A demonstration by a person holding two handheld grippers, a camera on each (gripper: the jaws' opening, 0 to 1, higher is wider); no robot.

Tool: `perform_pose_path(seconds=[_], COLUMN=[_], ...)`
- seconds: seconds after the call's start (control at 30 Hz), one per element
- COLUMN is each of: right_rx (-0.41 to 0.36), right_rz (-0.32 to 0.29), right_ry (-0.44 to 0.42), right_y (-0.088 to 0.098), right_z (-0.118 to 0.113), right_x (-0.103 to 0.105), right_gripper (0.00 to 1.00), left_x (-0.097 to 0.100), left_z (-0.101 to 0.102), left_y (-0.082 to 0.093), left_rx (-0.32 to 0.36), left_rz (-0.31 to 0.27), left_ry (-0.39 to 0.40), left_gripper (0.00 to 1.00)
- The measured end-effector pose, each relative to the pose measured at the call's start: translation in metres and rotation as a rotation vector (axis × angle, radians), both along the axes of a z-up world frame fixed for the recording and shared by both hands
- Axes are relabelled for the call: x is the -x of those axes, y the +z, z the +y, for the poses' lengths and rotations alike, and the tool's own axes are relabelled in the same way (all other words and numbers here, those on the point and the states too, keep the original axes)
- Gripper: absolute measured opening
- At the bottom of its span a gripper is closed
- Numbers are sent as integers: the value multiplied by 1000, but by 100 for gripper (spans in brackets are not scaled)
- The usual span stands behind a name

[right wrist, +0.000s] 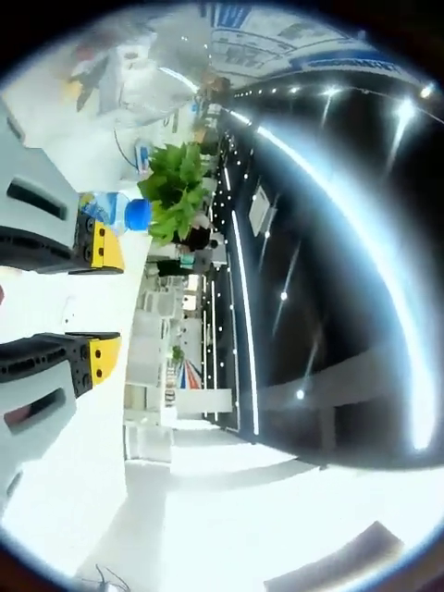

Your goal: Open the cover put in the Mizone put the cover back on

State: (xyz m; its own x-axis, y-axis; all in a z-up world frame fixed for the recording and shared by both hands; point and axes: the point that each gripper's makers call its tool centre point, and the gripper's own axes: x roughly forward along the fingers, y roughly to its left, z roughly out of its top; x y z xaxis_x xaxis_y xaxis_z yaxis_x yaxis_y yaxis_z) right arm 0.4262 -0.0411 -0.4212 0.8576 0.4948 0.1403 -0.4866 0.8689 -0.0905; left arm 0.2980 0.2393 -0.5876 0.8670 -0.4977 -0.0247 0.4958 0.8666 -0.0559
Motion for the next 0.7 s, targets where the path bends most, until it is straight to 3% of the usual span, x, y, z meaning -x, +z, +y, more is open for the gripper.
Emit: perform_pose_path(seconds=[0.2,0.7], right_rx=[41,24], right_rz=[12,55], right_ry=[-21,-22], right_y=[-17,-49], right_z=[-7,-20], right_x=[24,72], right_gripper=[17,17], left_x=[2,3], left_z=[-2,-4], left_y=[2,1], left_rx=[12,6], left_rz=[-8,0], left_ry=[-15,-22], left_gripper=[20,20])
